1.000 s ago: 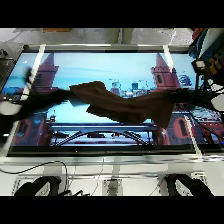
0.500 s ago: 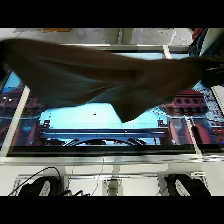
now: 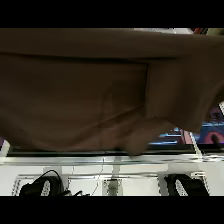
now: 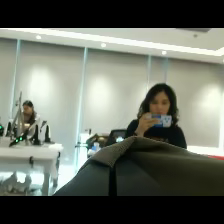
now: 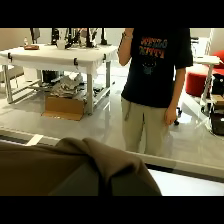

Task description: Fold the clothes and pants, and hang the long-sleeved shirts on hangers.

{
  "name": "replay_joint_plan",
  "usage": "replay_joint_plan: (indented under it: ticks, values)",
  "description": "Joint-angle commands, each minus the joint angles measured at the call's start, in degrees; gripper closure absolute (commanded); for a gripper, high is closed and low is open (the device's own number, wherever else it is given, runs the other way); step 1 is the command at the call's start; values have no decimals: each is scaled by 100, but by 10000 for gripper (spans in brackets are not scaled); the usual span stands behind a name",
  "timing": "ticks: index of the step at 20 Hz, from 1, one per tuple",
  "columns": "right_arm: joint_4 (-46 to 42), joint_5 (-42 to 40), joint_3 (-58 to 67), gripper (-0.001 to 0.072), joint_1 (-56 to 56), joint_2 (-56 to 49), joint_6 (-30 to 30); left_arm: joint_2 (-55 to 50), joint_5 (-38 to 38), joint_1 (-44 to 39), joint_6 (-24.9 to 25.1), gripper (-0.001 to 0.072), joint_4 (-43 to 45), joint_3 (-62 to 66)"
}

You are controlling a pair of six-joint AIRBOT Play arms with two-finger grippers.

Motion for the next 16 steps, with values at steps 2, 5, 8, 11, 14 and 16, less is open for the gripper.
replay_joint_plan:
  ticks: [2,5,8,11,14,16]
  values:
    - [-291,450,35,694,0,-999,273,-966,-1322,0,-15,695,304,-44]
    - [-160,1075,35,693,2,-2393,273,-2380,-2350,-2,-15,695,302,-44]
    - [-168,1204,35,693,2,-3797,267,-3893,-2658,-111,-13,695,304,-42]
    - [-173,909,35,693,0,-4916,269,-5025,-2413,-236,-15,695,295,-33]
    - [-170,461,35,693,0,-5578,269,-5659,-1720,-358,-15,695,-17,-31]
    - [-173,52,35,693,2,-5755,269,-5790,-1062,-400,-13,695,-330,-31]
